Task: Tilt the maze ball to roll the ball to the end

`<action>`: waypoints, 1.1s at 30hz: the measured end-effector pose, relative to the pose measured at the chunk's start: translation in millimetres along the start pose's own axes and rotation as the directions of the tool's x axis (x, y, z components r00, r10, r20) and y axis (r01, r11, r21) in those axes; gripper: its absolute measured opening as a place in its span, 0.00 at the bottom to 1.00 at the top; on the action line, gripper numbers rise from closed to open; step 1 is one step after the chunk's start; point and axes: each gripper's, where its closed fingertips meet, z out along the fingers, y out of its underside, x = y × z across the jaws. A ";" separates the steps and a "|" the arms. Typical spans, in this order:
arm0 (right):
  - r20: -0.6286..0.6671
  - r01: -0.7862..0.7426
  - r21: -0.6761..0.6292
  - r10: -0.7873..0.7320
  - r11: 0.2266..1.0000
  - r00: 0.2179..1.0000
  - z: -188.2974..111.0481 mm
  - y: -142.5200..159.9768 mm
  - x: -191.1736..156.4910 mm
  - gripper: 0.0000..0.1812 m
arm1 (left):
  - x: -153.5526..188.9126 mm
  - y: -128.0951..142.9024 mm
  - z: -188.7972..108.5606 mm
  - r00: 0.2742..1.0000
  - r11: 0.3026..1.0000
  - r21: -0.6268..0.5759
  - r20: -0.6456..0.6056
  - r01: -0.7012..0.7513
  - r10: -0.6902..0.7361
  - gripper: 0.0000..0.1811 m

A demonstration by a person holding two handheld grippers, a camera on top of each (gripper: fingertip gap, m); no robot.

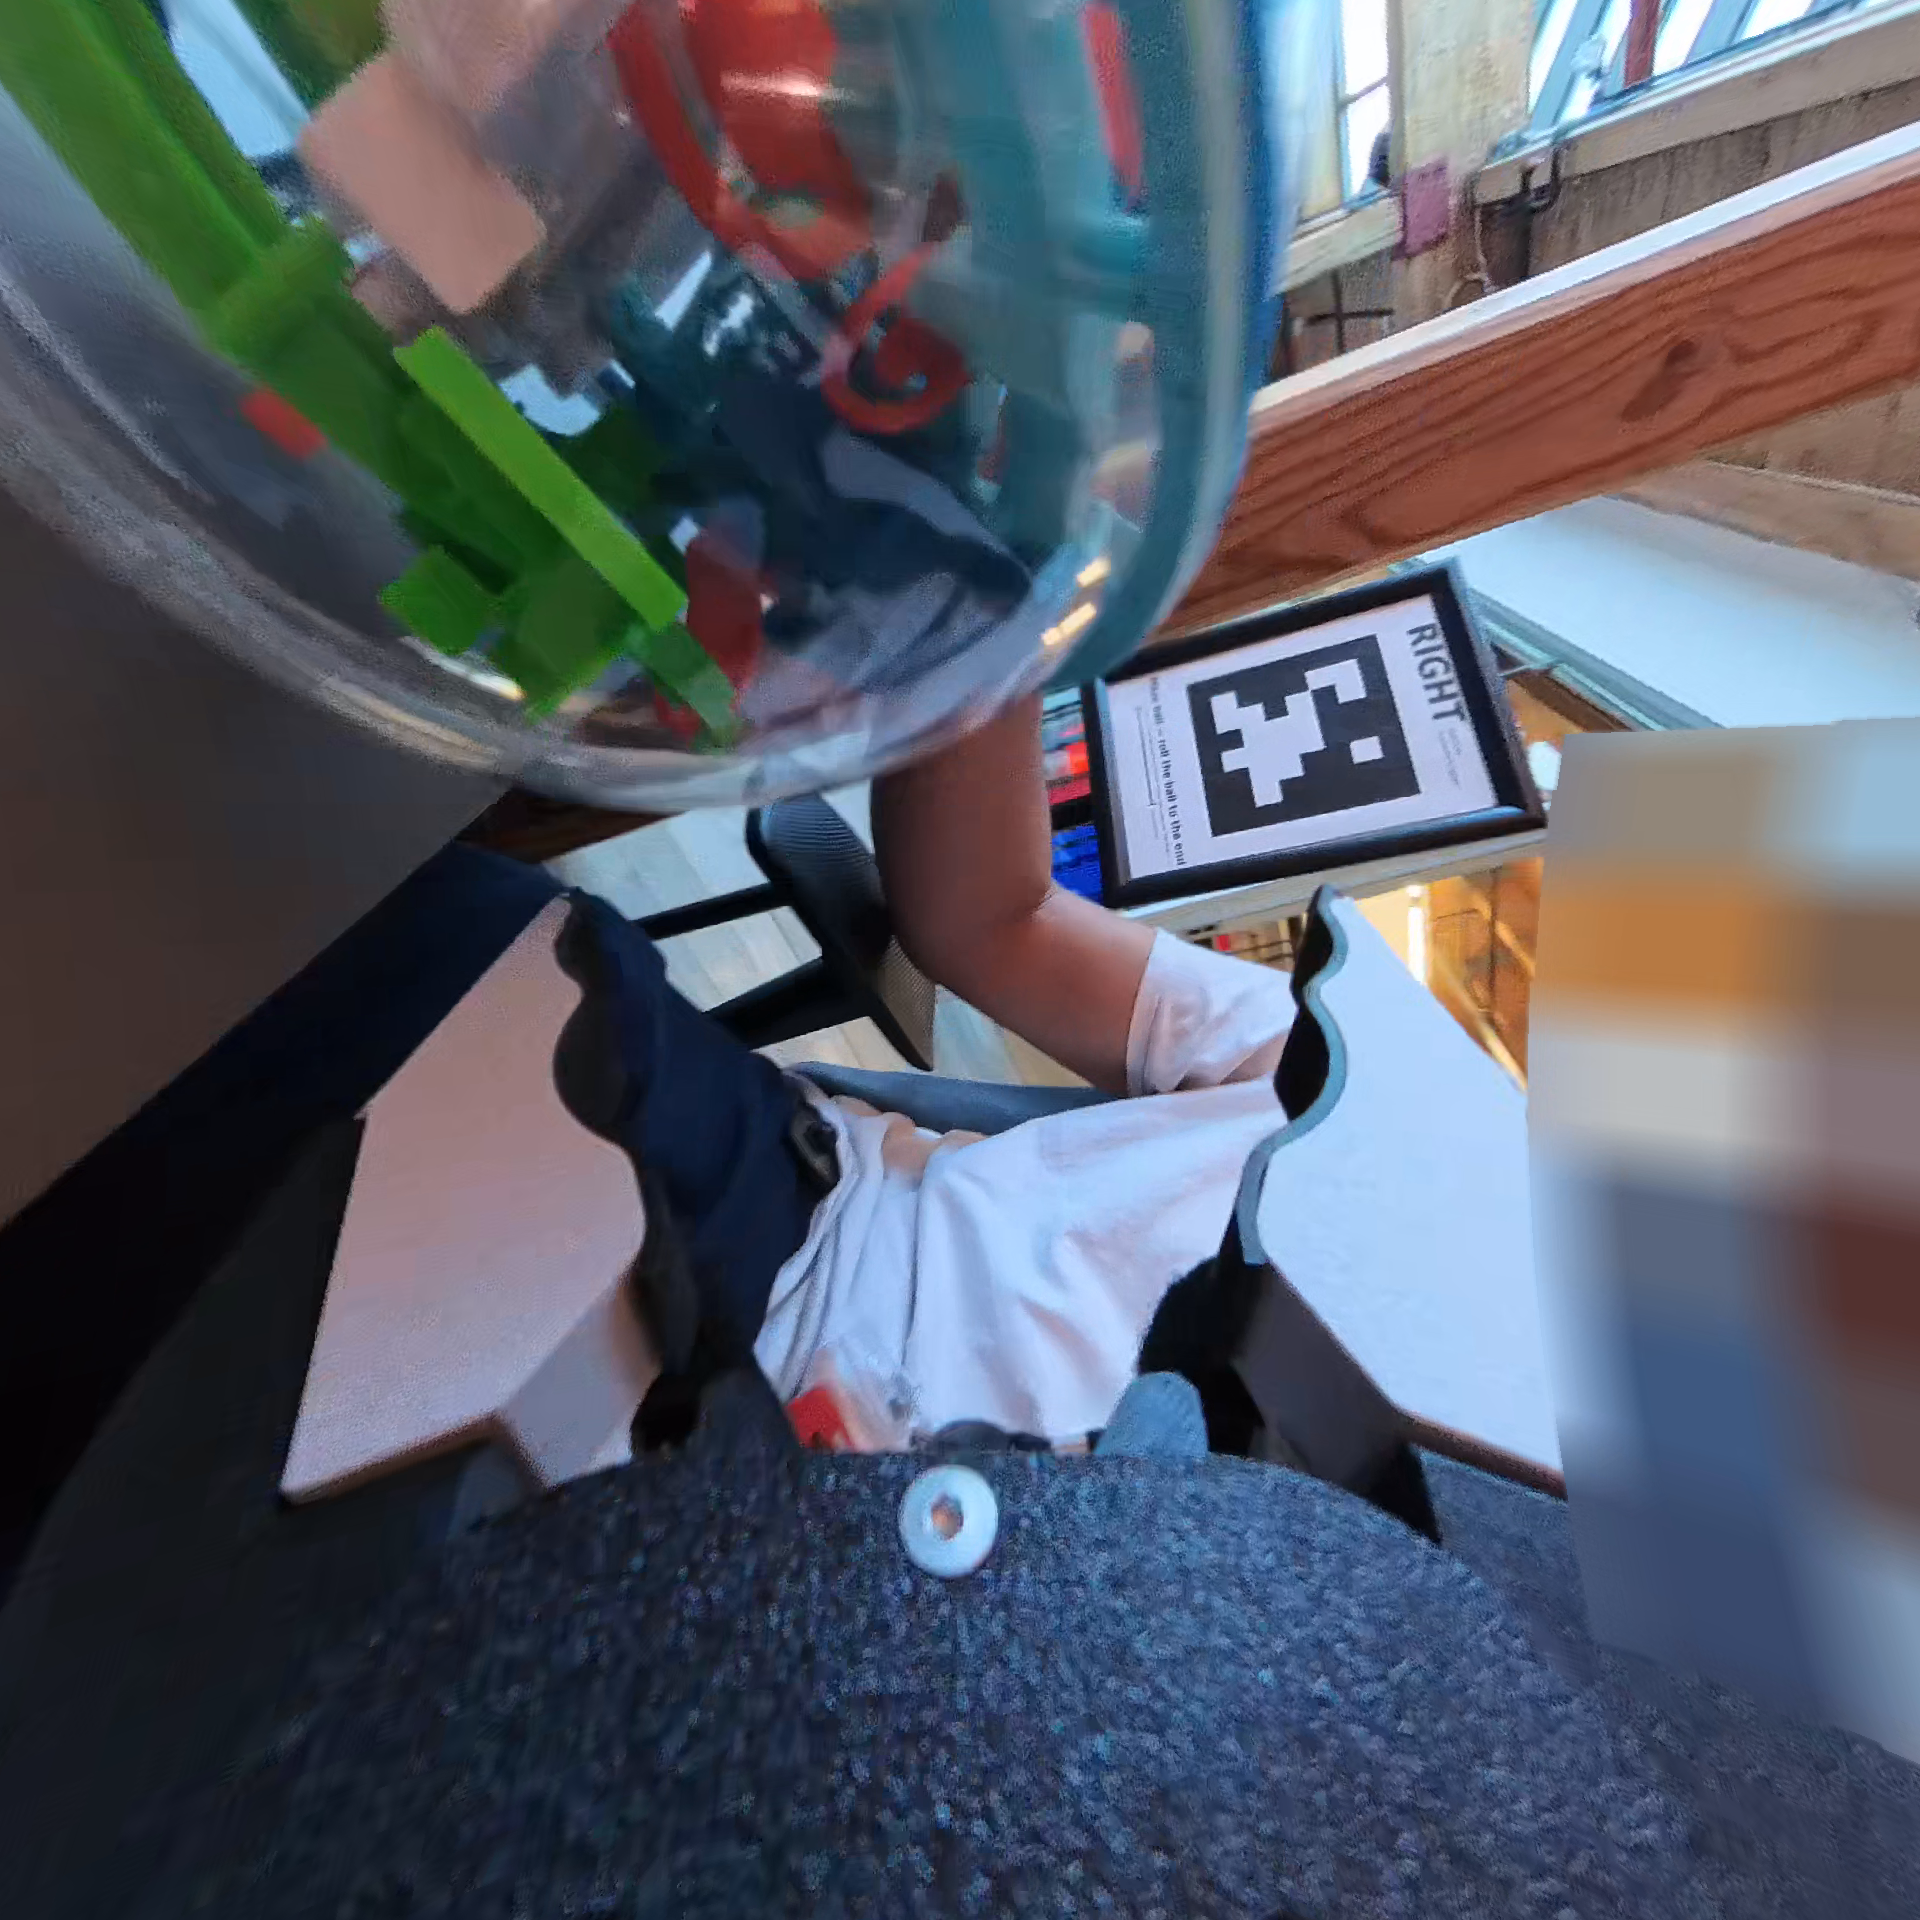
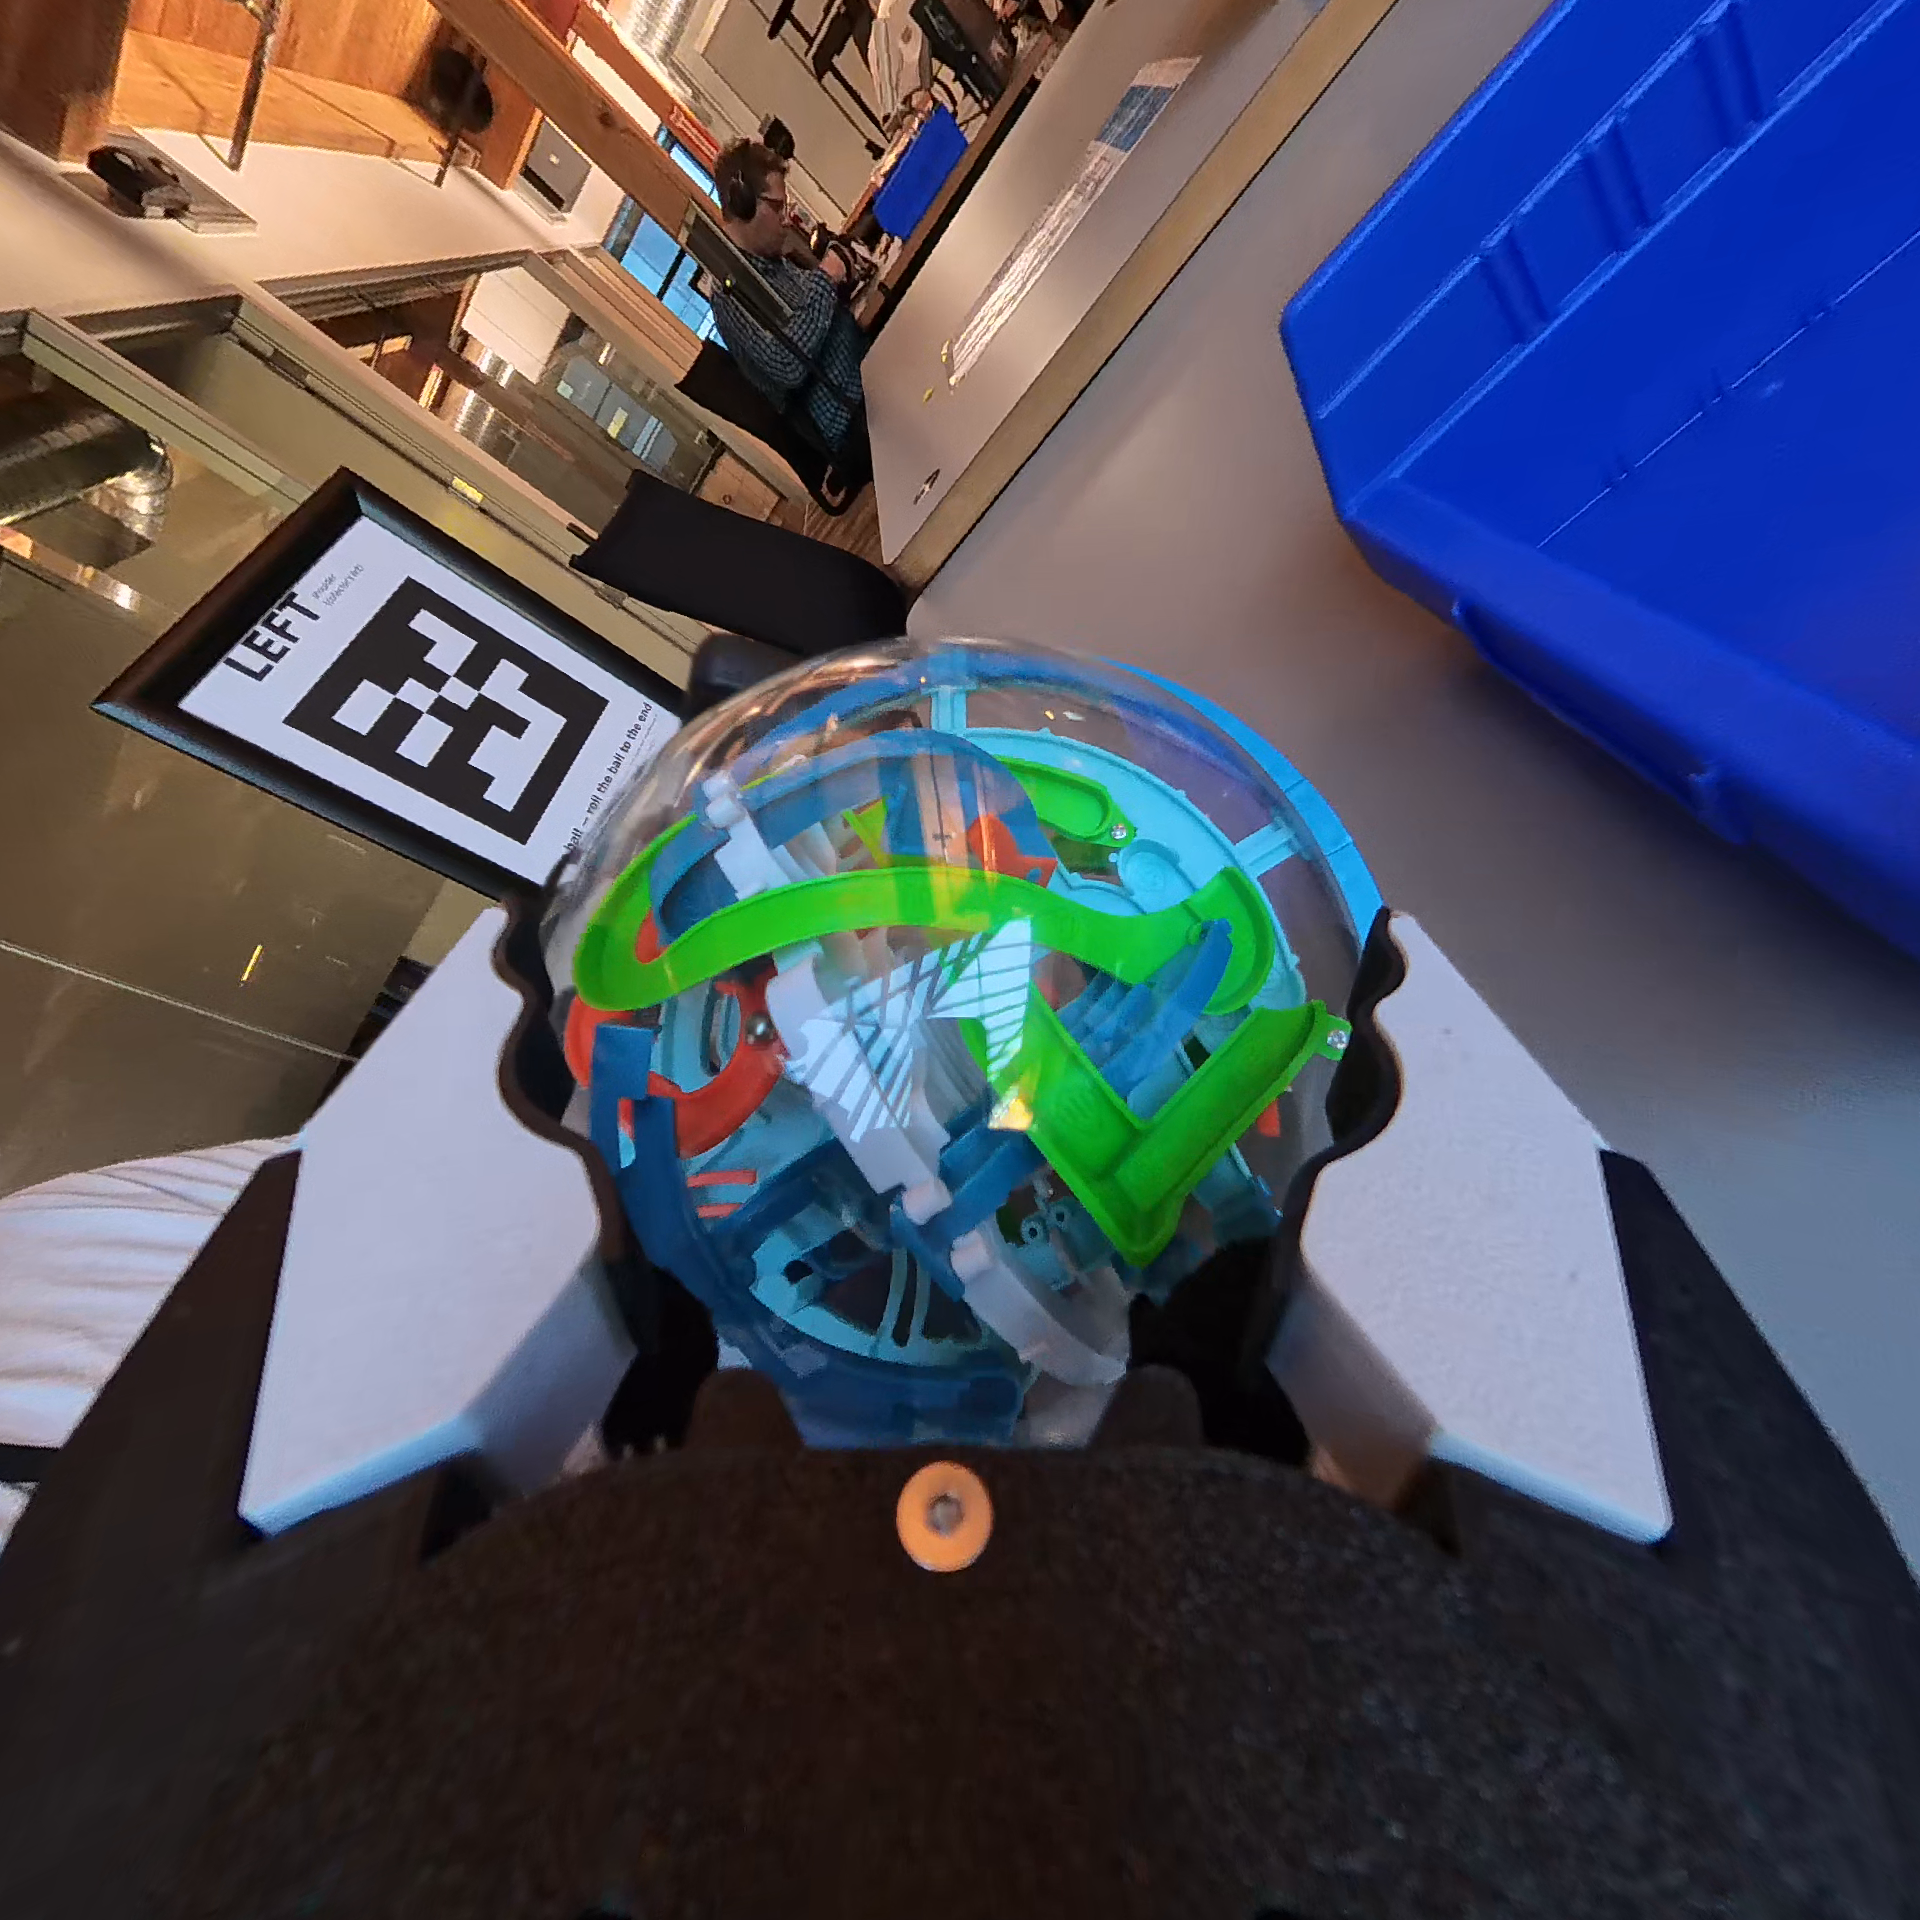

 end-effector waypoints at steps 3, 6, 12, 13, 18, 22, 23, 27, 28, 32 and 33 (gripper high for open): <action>-0.022 0.009 -0.028 -0.009 1.000 1.000 6.4 -1.1 -1.4 0.81 | 3.4 -10.6 -35.2 0.987 0.991 0.063 0.122 -0.117 0.108 0.71; -0.044 0.027 -0.064 -0.030 0.998 0.999 15.0 -1.6 -3.9 0.81 | 7.9 -43.1 -61.8 0.895 0.940 0.066 0.334 -0.335 0.296 0.76; -0.061 0.044 -0.110 -0.051 0.993 0.997 30.8 -0.8 -7.3 0.82 | 4.4 -91.2 -59.9 0.518 0.735 -0.351 0.536 -0.580 0.666 0.87; -0.061 0.048 -0.115 -0.056 0.992 0.997 33.2 -0.8 -7.9 0.82 | 0.9 -96.8 -56.3 0.487 0.706 -0.410 0.521 -0.578 0.701 0.88; -0.058 0.078 -0.139 -0.087 0.987 0.995 41.5 -0.6 -11.4 0.82 | -31.8 -96.1 -36.1 0.562 0.661 -0.562 0.371 -0.497 0.739 0.87; -0.045 0.160 -0.129 -0.167 0.979 0.985 30.2 -3.0 -19.4 0.81 | -42.5 -84.2 -30.6 0.618 0.668 -0.568 0.321 -0.480 0.718 0.88; -0.061 0.189 -0.107 -0.196 0.976 0.979 21.2 -3.9 -21.7 0.81 | -43.4 -82.5 -30.5 0.624 0.672 -0.560 0.317 -0.484 0.714 0.88; -0.190 0.362 0.070 -0.344 0.929 0.920 -20.6 10.1 -27.4 0.80 | -47.0 -81.9 -29.4 0.686 0.753 -0.453 0.344 -0.477 0.641 0.87; -0.217 0.392 0.079 -0.368 0.917 0.904 -24.8 23.1 -26.0 0.81 | -47.9 -82.3 -29.7 0.704 0.777 -0.418 0.354 -0.470 0.616 0.87; -0.325 0.516 0.010 -0.485 0.857 0.812 -18.3 68.1 -11.0 0.83 | -49.9 -85.4 -27.4 0.777 0.859 -0.254 0.368 -0.444 0.510 0.87; -0.346 0.563 0.013 -0.524 0.827 0.778 -11.4 71.2 -7.1 0.84 | -50.4 -84.5 -25.4 0.797 0.875 -0.224 0.362 -0.430 0.484 0.87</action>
